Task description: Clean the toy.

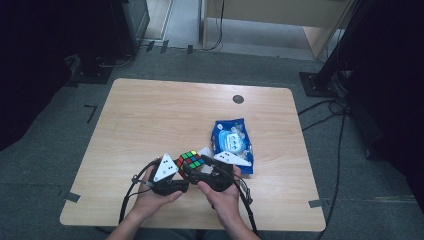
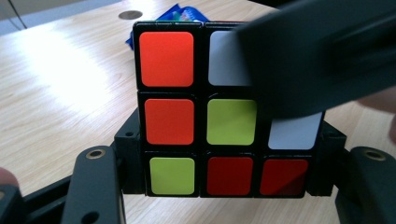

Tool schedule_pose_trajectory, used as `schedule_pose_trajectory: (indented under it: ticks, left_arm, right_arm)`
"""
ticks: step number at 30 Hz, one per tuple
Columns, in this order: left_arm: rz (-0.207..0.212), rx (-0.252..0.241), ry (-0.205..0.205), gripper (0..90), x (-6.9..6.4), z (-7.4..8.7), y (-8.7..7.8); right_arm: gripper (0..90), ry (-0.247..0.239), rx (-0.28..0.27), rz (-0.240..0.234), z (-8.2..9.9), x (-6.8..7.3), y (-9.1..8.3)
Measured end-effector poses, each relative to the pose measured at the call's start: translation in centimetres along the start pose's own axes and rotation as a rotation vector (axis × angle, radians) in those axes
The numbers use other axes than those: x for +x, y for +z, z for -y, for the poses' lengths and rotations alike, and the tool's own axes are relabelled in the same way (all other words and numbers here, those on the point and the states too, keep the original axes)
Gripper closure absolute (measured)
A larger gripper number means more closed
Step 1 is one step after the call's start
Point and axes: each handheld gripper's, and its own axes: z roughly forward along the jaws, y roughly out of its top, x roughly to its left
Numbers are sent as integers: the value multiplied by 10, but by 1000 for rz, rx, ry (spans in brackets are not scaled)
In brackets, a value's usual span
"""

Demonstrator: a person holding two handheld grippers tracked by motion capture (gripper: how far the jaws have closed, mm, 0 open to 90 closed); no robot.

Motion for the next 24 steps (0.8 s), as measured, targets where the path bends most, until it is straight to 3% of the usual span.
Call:
schedule_pose_trajectory:
  ticks: [1, 7, 10, 15, 19, 21, 22, 24]
  left_arm:
    - [-13, 2, 13, 341, -3, 0, 1]
    - [-1, 8, 4, 326, -3, -1, 3]
    - [-45, 15, 32, 301, -8, -2, 4]
    - [-21, 8, 17, 319, -5, -2, 2]
    - [-43, 1, 48, 340, -4, -1, 0]
    - [-43, -1, 41, 341, 1, -1, -2]
    - [-43, -1, 41, 341, 1, -1, -2]
    - [-61, -2, 22, 341, 12, 1, -7]
  right_arm:
    - [339, 8, -2, 5, 2, 1, 0]
    - [342, 31, 1, 49, 3, 5, -3]
    - [342, 18, 12, 79, 5, 9, -1]
    - [341, -12, 9, 96, 7, 13, 1]
    - [307, -20, 12, 63, 4, 10, 1]
    - [222, -24, 3, 52, -1, 7, -2]
    - [222, -24, 3, 52, -1, 7, -2]
    - [184, -37, -48, 26, -11, 1, -14]
